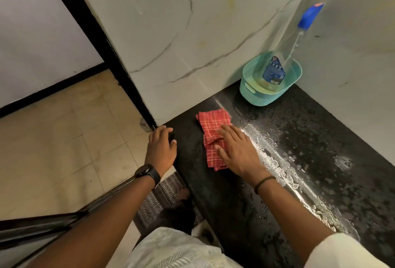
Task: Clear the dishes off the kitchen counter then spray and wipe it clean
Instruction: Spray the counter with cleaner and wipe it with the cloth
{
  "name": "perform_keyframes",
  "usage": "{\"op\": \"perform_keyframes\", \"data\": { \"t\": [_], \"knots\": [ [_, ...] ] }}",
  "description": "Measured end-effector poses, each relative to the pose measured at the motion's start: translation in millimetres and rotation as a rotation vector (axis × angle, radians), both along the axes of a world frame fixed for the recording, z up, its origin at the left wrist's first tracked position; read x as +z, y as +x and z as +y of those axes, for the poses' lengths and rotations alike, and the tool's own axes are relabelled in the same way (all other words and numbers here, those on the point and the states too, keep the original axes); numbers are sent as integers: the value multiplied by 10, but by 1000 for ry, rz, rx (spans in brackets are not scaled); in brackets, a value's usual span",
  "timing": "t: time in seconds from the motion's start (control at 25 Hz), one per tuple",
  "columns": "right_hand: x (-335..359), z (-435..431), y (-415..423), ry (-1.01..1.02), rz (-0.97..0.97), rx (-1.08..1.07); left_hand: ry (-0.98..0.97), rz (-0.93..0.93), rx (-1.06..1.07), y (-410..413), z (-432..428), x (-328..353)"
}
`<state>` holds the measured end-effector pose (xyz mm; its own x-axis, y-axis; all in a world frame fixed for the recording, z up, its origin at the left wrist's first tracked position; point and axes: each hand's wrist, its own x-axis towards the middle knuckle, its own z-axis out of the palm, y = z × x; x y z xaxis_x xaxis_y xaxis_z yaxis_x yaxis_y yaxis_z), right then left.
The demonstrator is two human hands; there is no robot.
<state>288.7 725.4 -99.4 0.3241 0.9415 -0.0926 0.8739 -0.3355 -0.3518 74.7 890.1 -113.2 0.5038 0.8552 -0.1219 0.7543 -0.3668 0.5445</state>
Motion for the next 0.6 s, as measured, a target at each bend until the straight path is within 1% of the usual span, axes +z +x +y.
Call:
{"op": "perform_keyframes", "data": {
  "t": [0.08,0.2,0.28,0.4,0.48,0.6],
  "knots": [
    [-124,252,-67,-55,-44,13,-12,57,7,-137,-58,-5],
    [-363,496,-96,-127,-63,-47,-144,74,-13,-236,-111,23],
    [-429,646,-40,-128,-69,-108,-271,9,-3,-260,-115,69],
    [-411,930,-145,-126,-55,-153,-436,-165,137,-296,22,195],
    [-379,1071,-430,-114,-33,-130,-503,-218,201,-336,152,248],
    [-351,1065,-983,-109,-48,28,-456,-196,205,-363,156,253]
  ]
}}
